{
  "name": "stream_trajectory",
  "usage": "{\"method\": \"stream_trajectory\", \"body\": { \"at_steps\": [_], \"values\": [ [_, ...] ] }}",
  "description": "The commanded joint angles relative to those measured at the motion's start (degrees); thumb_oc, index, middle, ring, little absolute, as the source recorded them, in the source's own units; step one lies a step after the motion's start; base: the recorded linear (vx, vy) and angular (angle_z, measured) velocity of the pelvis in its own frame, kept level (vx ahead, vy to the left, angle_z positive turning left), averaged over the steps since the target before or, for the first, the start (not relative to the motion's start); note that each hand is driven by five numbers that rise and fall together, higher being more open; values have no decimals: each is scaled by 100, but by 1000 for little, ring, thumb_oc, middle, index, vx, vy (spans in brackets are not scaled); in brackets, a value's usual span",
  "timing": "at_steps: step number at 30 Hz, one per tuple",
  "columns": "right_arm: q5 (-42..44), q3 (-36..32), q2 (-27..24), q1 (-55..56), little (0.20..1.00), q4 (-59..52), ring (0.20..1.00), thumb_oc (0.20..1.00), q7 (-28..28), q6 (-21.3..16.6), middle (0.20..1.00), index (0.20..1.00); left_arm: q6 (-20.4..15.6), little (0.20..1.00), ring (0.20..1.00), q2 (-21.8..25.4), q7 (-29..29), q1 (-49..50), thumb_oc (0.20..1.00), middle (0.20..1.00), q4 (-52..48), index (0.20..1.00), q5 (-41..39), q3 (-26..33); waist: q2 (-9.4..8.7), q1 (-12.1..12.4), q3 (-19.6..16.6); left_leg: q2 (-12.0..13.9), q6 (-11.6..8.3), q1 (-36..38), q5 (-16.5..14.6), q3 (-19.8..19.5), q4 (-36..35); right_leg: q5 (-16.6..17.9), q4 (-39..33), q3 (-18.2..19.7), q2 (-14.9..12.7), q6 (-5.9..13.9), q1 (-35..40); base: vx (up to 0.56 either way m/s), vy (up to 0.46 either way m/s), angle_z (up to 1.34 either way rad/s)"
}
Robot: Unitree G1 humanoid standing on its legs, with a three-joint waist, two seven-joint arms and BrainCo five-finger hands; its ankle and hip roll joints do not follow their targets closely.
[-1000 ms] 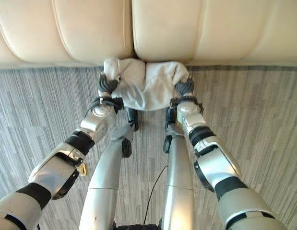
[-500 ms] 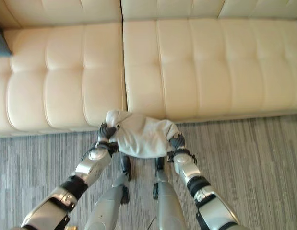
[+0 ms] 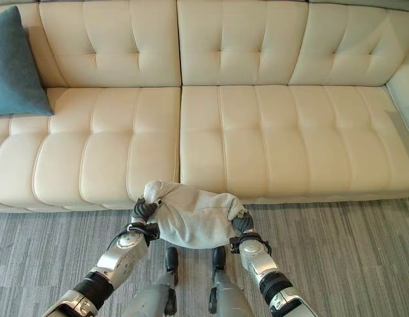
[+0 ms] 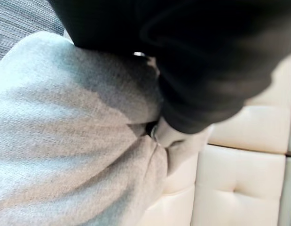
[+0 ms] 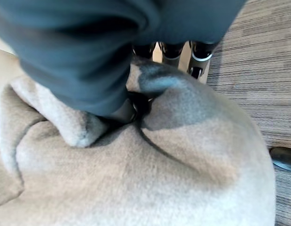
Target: Pick up all the scattered cushions and arrange them neatly on the sofa.
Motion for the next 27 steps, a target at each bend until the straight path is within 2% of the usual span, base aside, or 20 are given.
{"method": "stream_trajectory", "body": {
  "at_steps": [1, 4, 5, 7, 9, 11, 12, 13, 14, 15, 17, 19, 21, 23, 25, 27],
  "values": [
    [-187, 232, 304, -176, 200, -752, 200, 200, 170, -318, 200, 200, -276, 200, 200, -485, -421, -221, 200, 200, -728, 200, 257, -262, 62, 49, -329, 177, -400, 489, -458, -132, -26, -1143, 211, -185, 85, 245, 434, 34, -171, -5],
    [-226, 233, 247, -137, 200, -851, 200, 200, 185, -298, 200, 200, -252, 200, 200, -478, -426, -154, 200, 200, -757, 200, 235, -181, 71, 52, -343, 237, -413, 593, -424, -202, -26, -1310, 353, -160, 149, 157, 470, 8, -122, -1],
    [-244, 248, 227, -127, 200, -882, 200, 200, 189, -289, 200, 200, -253, 200, 200, -466, -413, -137, 200, 200, -773, 200, 223, -152, 51, 59, -319, 245, -386, 570, -487, -219, 184, -1363, 428, -127, 160, 114, 484, -13, -177, 2],
    [-267, 289, 178, -86, 200, -947, 200, 200, 210, -289, 200, 200, -248, 200, 200, -455, -428, -93, 200, 200, -828, 200, 186, -94, -28, 79, -178, 266, -353, 285, -750, -296, 1204, -1500, 596, -72, 182, -22, 549, -29, -212, 1],
    [-297, 323, 109, -46, 200, -1027, 200, 200, 244, -279, 200, 200, -243, 200, 200, -478, -448, -32, 200, 200, -894, 200, 160, -73, -23, 154, 60, 209, -345, -171, -673, -543, 2367, -1585, 731, -105, 220, -120, 685, -55, -175, 0],
    [-324, 317, 59, -29, 200, -1041, 200, 200, 252, -253, 200, 200, -218, 200, 200, -494, -452, -21, 200, 200, -866, 200, 183, -73, -14, 197, 209, 117, -339, -645, -502, -677, 3114, -1710, 826, -220, 217, -180, 741, -43, -123, 15],
    [-331, 315, 68, -32, 200, -1023, 200, 200, 244, -220, 200, 200, -191, 200, 200, -503, -454, -9, 200, 200, -832, 200, 213, -80, -7, 225, 204, 10, -325, -754, -514, -757, 2974, -1734, 842, -233, 220, -178, 731, 70, -66, 31],
    [-320, 286, 82, -53, 200, -1014, 200, 200, 226, -199, 200, 200, -127, 200, 200, -506, -480, 19, 200, 200, -821, 200, 269, -57, -23, 190, 123, -67, -283, -914, -569, -717, 2308, -1744, 772, -275, 208, -131, 729, 214, -25, 19],
    [-342, 279, 87, -59, 200, -1022, 200, 200, 207, -187, 200, 200, -76, 200, 200, -498, -493, 2, 200, 200, -792, 200, 351, -83, 0, 187, 38, 3, -366, -927, -196, -708, 1332, -1764, 682, -310, 289, -93, 765, 270, -1, 8],
    [-355, 281, 89, -64, 200, -989, 200, 200, 193, -180, 200, 200, -75, 200, 200, -512, -479, -17, 200, 200, -753, 200, 368, -91, 30, 189, 12, 18, -430, -844, 93, -723, 733, -1782, 657, -327, 323, -82, 800, 294, 36, 24],
    [-348, 261, 104, -133, 200, -803, 200, 200, 143, -171, 200, 200, -77, 200, 200, -552, -458, -89, 200, 200, -639, 200, 388, -106, 95, 168, -52, 44, -598, -913, 397, -698, -26, -1832, 573, -388, 386, -63, 919, 274, 82, 38],
    [-367, 225, 119, -148, 200, -734, 200, 200, 171, -133, 200, 200, -66, 200, 200, -560, -475, -99, 200, 200, -631, 200, 371, -58, 86, 170, -134, 5, -597, -887, 352, -477, -26, -1842, 414, -319, 396, -7, 1176, 403, 140, 17],
    [-436, 247, 152, -128, 200, -732, 200, 200, 180, -97, 200, 200, -84, 200, 200, -557, -452, -52, 200, 200, -642, 200, 342, -41, 44, 207, -214, -30, -553, -798, 359, -496, -26, -1877, 328, -214, 349, 24, 1345, 443, 174, -19],
    [-482, 220, 208, -83, 200, -770, 200, 200, 161, -88, 200, 200, -92, 200, 200, -550, -404, -16, 200, 200, -648, 200, 347, -37, -42, 213, -307, -112, -402, -642, 284, -406, -9, -1997, 410, -177, 185, 134, 1492, 484, 199, -41],
    [-516, 220, 305, -102, 200, -733, 200, 200, 191, -77, 200, 200, -89, 200, 200, -491, -393, -43, 200, 200, -674, 200, 375, -34, -162, 273, -336, -187, -181, -598, -9, -306, 298, -2051, 927, -59, -11, 254, 1359, 418, 187, -32],
    [-517, 227, 378, -133, 200, -736, 200, 200, 202, -76, 200, 200, -68, 200, 200, -454, -361, -106, 200, 200, -688, 200, 411, -72, -213, 282, -357, -243, 24, -442, -247, -267, 351, -1975, 1876, 4, -143, 385, 974, 282, 144, -33]
  ]
}}
